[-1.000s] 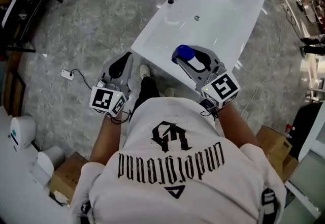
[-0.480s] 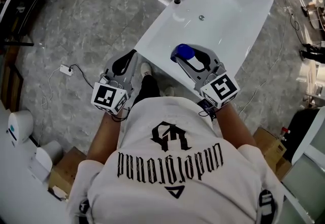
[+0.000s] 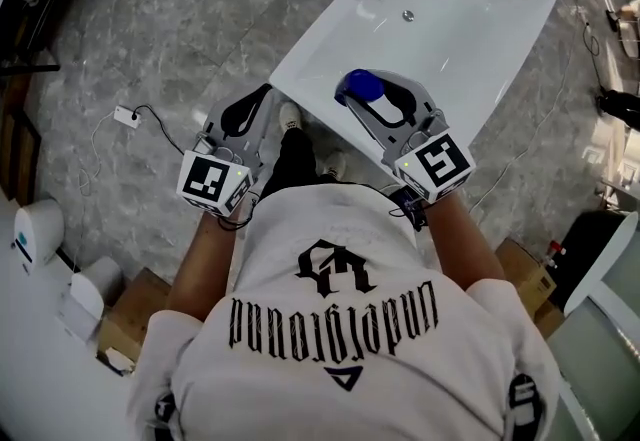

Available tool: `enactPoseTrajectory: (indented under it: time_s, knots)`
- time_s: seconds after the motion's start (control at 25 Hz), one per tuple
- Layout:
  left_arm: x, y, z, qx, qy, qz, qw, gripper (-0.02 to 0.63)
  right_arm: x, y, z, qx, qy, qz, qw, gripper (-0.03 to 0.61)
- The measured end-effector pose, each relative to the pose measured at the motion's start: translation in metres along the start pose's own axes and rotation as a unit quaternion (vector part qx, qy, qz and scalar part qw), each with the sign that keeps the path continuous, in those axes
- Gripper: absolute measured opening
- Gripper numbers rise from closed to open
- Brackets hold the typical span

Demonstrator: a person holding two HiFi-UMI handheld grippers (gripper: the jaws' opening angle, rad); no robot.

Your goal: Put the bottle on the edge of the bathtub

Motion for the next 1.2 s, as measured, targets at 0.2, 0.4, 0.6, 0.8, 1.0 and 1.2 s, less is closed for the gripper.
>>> enactPoseTrajectory:
  time_s: [0.2,0.4,0.6,0.8,1.0,1.2]
  knots:
    - [-0.009,0.016,-0.018,0.01,0.012,-0.016,0.9997,0.015,-0.028,0.011,0.004,-0.012,-0.003,-0.014,1.0,0.155]
    - [-0.016,0.026,-0.038,0.017,0.017,-0.024,0.9994,0.015,-0.055,0.02,0.008,-0.019,-0.009,-0.026,0.999,0.155]
    - [-0.031,0.045,-0.05,0.027,0.031,-0.041,0.9983,0.015,-0.079,0.034,0.014,-0.027,-0.016,-0.039,0.999,0.155]
    - [-0.047,0.067,-0.067,0.043,0.038,-0.053,0.997,0.015,-0.107,0.053,0.027,-0.034,-0.016,-0.051,0.998,0.155]
    - [-0.058,0.092,-0.09,0.055,0.051,-0.071,0.9946,0.015,-0.14,0.077,0.033,-0.038,-0.015,-0.074,0.996,0.155]
    - [-0.072,0.112,-0.105,0.063,0.068,-0.086,0.992,0.015,-0.163,0.101,0.04,-0.036,-0.014,-0.093,0.995,0.155]
Point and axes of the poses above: the fingertips, and each gripper's own axes: x backward along the fingers, z to its right, y out of its underside, the point moved 8 cm from there along x, backward along the fingers, and after that the axes turned 6 degrees about y, right-handed, at the moved point
